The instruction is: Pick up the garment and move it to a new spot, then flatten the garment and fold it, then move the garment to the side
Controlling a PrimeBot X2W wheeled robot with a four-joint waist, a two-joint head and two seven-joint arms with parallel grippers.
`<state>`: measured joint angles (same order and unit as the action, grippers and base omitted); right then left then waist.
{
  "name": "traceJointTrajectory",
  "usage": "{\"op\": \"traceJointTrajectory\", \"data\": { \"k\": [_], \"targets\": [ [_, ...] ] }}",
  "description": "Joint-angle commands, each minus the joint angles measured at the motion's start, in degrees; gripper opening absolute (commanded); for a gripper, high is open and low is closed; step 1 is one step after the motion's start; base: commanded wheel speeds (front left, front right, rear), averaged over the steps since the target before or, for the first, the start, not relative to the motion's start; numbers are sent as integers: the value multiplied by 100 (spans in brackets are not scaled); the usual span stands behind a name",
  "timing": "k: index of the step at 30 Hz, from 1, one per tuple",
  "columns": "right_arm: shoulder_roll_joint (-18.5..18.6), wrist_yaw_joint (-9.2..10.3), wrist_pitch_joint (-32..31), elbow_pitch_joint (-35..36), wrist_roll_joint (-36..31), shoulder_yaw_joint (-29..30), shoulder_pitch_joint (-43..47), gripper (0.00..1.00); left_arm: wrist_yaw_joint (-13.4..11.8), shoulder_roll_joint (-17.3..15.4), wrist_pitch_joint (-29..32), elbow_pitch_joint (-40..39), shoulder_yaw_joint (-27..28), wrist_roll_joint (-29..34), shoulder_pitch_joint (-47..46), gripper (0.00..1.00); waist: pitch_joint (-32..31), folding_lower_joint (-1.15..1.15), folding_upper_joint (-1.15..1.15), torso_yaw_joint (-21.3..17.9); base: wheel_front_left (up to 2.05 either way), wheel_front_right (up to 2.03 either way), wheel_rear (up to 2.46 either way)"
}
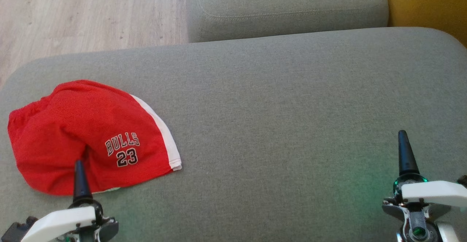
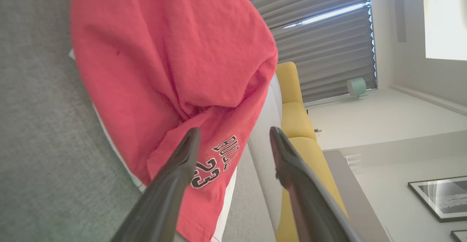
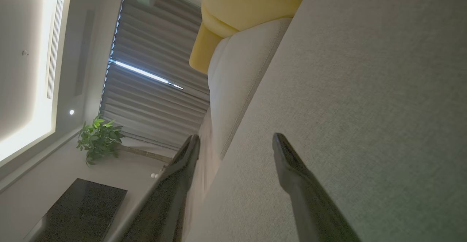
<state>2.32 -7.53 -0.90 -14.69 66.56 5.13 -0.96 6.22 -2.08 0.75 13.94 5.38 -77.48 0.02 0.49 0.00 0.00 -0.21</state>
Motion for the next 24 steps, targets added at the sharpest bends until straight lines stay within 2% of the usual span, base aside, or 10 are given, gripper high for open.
{"op": "traceJointTrajectory", "data": {
  "k": [1,11,24],
  "targets": [
    [28,1,71,244,-143,-61,-310,100,-11,-41,-64,-232,41,108,-263,100,0,0,0,-2,0,0,0],
    [32,2,257,416,-1360,-228,-365,100,-274,-45,-249,-651,-255,1144,-244,100,19,0,0,-32,0,0,0],
    [35,2,477,493,-2666,-339,-386,100,-376,-51,-468,-809,-715,2681,-231,100,18,0,0,-19,0,0,0]
  ]
}}
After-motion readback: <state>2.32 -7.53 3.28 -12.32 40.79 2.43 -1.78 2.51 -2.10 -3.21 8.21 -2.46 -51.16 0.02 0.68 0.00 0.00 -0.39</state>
